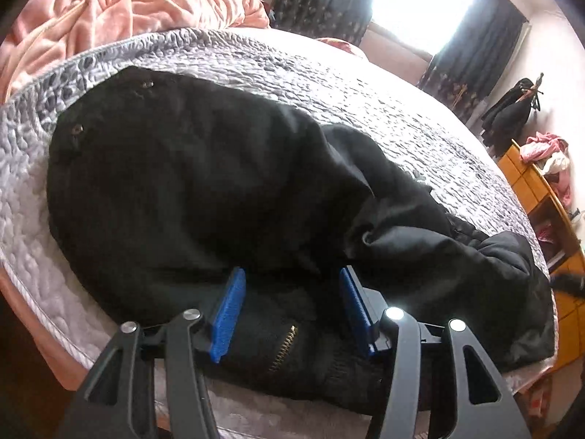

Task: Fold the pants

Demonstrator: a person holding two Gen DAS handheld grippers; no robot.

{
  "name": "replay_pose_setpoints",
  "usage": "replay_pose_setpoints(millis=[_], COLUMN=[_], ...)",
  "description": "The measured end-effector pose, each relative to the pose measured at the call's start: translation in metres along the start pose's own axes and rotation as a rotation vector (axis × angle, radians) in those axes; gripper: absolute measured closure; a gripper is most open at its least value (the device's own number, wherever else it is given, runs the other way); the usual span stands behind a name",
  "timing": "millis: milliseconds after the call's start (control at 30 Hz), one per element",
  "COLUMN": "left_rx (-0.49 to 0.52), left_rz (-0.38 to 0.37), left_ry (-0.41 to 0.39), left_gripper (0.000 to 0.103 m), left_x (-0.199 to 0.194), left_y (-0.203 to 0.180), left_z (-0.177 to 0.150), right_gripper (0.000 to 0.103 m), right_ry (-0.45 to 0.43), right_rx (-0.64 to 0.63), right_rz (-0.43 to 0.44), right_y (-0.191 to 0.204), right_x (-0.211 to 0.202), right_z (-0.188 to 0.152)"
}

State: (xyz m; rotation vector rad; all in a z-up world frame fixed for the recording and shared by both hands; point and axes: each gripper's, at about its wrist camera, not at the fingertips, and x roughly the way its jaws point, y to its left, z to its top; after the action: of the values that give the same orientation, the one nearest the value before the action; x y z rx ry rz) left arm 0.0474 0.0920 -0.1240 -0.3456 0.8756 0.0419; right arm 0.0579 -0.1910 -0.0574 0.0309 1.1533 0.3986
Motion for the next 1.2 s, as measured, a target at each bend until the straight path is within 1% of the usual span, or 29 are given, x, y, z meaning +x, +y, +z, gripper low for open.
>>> replay_pose_setpoints(millis=[100, 167, 200, 300, 400, 433, 467, 500, 533, 567, 600, 633, 700, 733, 800, 833, 867, 900, 933, 967, 1000, 1067, 1100, 1133, 1167, 1200], left_rx=[0.009, -0.006, -0.013, -0.002, 0.006, 0.001, -0.005, -0.009, -0.013, -0.014, -0.012, -0.006, -0.005, -0.006, -0.014, -0.019, -0.023, -0.023, -0.013, 0.002, 0.016, 0.029, 0.024, 0.011, -0.001, -0.008], left_rz=[0.021, 0.015, 0.010, 0.014, 0.000, -0.011, -0.021, -0.028, -0.039, -0.047, -0.050, -0.051, -0.043, -0.034, -0.014, 0.000, 0.012, 0.020, 0.031, 0.043, 0.052, 0.059, 0.055, 0.055, 0.058, 0.056], left_ry=[0.006, 0.023, 0.025, 0.016, 0.014, 0.017, 0.020, 0.022, 0.024, 0.026, 0.026, 0.025, 0.015, 0.008, -0.006, -0.013, -0.018, -0.020, -0.013, -0.007, -0.004, 0.003, 0.006, 0.005, -0.003, -0.017], left_gripper=[0.043, 0.043, 0.043, 0.043, 0.043, 0.043, 0.043, 0.043, 0.043, 0.041, 0.040, 0.039, 0.037, 0.037, 0.036, 0.035, 0.034, 0.031, 0.030, 0.029, 0.029, 0.028, 0.028, 0.028, 0.029, 0.029], left_x=[0.003, 0.005, 0.004, 0.004, 0.004, 0.005, 0.005, 0.006, 0.007, 0.007, 0.008, 0.008, 0.008, 0.008, 0.007, 0.006, 0.006, 0.006, 0.008, 0.010, 0.011, 0.009, 0.007, 0.003, -0.002, -0.007], left_y=[0.003, 0.010, 0.012, 0.018, 0.023, 0.026, 0.028, 0.029, 0.031, 0.031, 0.031, 0.031, 0.028, 0.027, 0.025, 0.023, 0.022, 0.021, 0.019, 0.016, 0.014, 0.011, 0.011, 0.012, 0.013, 0.013], left_z=[0.005, 0.002, -0.001, 0.003, 0.005, 0.006, 0.006, 0.006, 0.006, 0.005, 0.005, 0.004, 0.002, 0.001, -0.001, -0.001, -0.002, -0.003, -0.003, -0.003, -0.003, -0.002, -0.001, 0.001, 0.003, 0.004], right_gripper=[0.024, 0.024, 0.025, 0.025, 0.027, 0.032, 0.035, 0.045, 0.065, 0.075, 0.083, 0.090, 0.097, 0.097, 0.097, 0.097, 0.097, 0.097, 0.096, 0.092, 0.088, 0.076, 0.063, 0.053, 0.048, 0.047], right_ry=[0.045, 0.092, 0.104, 0.155, 0.201, 0.213, 0.227, 0.233, 0.246, 0.255, 0.250, 0.244, 0.192, 0.115, 0.033, 0.005, 0.002, 0.028, 0.068, 0.109, 0.119, 0.090, 0.065, 0.011, -0.019, -0.059], right_rx=[-0.075, -0.135, -0.154, -0.174, -0.185, -0.191, -0.204, -0.215, -0.231, -0.234, -0.247, -0.259, -0.276, -0.290, -0.312, -0.343, -0.365, -0.379, -0.376, -0.362, -0.337, -0.301, -0.283, -0.263, -0.253, -0.234], right_rz=[0.036, 0.057, 0.066, 0.051, 0.053, 0.063, 0.072, 0.069, 0.097, 0.127, 0.116, 0.107, 0.102, 0.117, 0.133, 0.084, 0.046, 0.000, -0.011, -0.017, -0.010, 0.055, 0.091, 0.115, 0.118, 0.113], right_y=[0.038, 0.064, 0.066, 0.083, 0.085, 0.085, 0.086, 0.085, 0.087, 0.089, 0.092, 0.093, 0.101, 0.109, 0.123, 0.131, 0.137, 0.141, 0.140, 0.136, 0.130, 0.122, 0.117, 0.108, 0.104, 0.092], right_x=[0.038, 0.076, 0.083, 0.121, 0.144, 0.149, 0.152, 0.151, 0.152, 0.151, 0.149, 0.145, 0.137, 0.128, 0.119, 0.121, 0.128, 0.143, 0.155, 0.167, 0.173, 0.161, 0.150, 0.128, 0.114, 0.092], right_z=[0.030, 0.055, 0.052, 0.070, 0.081, 0.082, 0.083, 0.081, 0.082, 0.083, 0.085, 0.086, 0.097, 0.107, 0.119, 0.123, 0.124, 0.123, 0.122, 0.119, 0.116, 0.113, 0.111, 0.106, 0.102, 0.092])
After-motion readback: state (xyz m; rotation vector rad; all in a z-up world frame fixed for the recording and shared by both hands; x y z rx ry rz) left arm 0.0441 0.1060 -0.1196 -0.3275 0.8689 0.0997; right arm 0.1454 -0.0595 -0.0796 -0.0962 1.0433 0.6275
